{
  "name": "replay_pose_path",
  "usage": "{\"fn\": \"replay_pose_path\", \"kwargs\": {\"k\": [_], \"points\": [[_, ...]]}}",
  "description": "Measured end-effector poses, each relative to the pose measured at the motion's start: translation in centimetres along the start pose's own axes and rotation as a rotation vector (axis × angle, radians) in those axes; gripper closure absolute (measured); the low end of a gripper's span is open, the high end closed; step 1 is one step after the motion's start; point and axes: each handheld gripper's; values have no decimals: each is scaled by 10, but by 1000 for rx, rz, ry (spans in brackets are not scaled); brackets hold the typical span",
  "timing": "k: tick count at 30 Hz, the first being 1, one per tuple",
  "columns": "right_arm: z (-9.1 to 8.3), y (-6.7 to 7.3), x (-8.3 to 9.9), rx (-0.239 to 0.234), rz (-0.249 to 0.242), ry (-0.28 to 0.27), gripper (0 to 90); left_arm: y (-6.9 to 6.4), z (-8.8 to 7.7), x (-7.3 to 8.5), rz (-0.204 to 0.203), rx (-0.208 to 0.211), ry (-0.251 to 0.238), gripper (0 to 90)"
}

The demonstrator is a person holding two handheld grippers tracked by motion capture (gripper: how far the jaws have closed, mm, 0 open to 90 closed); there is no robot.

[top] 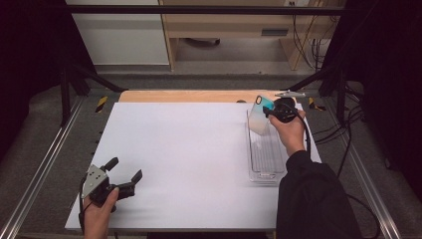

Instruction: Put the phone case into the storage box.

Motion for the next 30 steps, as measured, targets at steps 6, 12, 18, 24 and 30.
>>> {"fn": "replay_pose_path", "kwargs": {"k": [6, 12, 18, 24, 30], "points": [[5, 2, -3, 12, 10, 0, 547, 0, 0, 0, 2, -1, 2, 15], [9, 6, -8, 17, 11, -1, 507, 0, 0, 0, 8, -1, 7, 15], [13, 12, -10, 6, 17, -9, 388, 0, 0, 0, 3, 2, 2, 15], [18, 14, -9, 21, 55, -9, 248, 0, 0, 0, 4, 1, 2, 15], [20, 13, -11, 21, 87, -20, 187, 0, 0, 0, 3, 0, 2, 15]]}}
Point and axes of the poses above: each handheld gripper's, and its own axes: z roughly forward along the jaws, x roughly out of its underside, y roughly to its left, and after that the axes turned 12 degrees about x, right-handed
